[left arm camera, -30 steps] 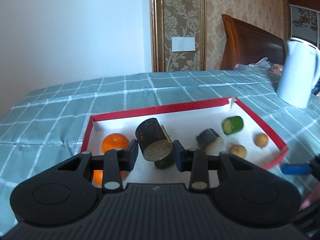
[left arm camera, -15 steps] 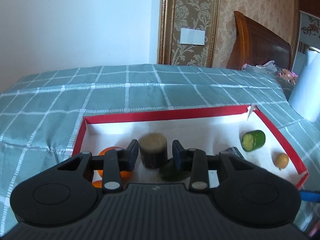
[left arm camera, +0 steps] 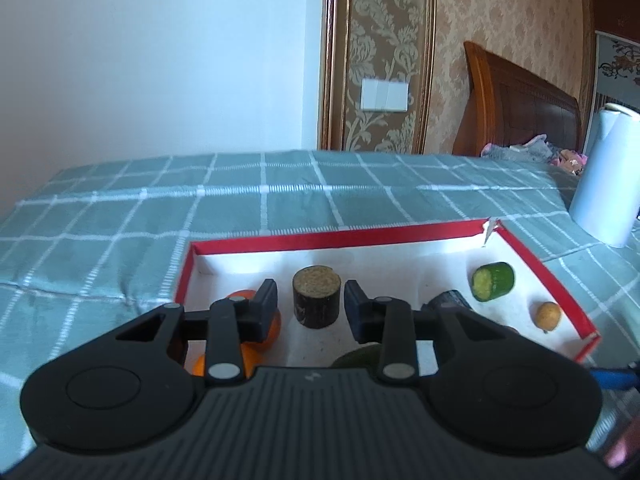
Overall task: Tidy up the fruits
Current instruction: 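Open the left gripper and withdraw it from the box, then move the right gripper to a green tomato and close on it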
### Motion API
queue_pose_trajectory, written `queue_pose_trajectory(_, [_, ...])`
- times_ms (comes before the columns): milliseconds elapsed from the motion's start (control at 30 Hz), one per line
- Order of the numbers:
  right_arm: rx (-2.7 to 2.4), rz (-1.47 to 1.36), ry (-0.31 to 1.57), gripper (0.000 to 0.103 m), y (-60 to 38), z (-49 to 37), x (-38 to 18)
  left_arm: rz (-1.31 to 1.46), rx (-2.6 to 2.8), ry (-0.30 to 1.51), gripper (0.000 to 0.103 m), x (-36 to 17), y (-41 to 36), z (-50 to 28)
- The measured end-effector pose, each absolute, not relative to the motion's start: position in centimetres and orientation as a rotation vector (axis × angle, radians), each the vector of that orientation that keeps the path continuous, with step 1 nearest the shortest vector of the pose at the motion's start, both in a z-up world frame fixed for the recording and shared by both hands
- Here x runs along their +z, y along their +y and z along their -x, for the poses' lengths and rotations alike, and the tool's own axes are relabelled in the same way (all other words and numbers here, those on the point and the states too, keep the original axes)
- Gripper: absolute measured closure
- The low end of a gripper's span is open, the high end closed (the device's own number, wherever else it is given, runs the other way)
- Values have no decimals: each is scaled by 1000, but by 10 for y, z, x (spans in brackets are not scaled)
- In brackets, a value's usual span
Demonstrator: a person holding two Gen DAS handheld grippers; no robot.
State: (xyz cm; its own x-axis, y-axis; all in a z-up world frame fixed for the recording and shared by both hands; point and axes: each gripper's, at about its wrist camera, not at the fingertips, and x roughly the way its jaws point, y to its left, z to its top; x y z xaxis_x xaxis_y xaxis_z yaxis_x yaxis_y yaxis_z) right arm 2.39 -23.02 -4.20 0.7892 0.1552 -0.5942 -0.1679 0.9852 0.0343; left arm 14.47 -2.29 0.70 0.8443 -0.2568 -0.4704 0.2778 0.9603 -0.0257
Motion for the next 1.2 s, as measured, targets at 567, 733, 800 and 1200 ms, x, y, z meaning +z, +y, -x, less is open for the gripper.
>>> queue_pose_trajectory(567, [174, 21, 638, 6, -230, -24, -42, -59, -276, 509, 51, -22, 4, -33])
queue_pose_trajectory(733, [174, 21, 638, 6, -230, -24, -42, -25, -260, 573, 51, -34, 10, -40])
queue_pose_trajectory(800, [174, 21, 638, 6, -230, -24, -42, -1, -263, 582, 50, -35, 15, -42])
queue_pose_trajectory(1200, [174, 14, 637, 5, -230, -24, -42, -53, -223, 623, 27, -38, 7, -50])
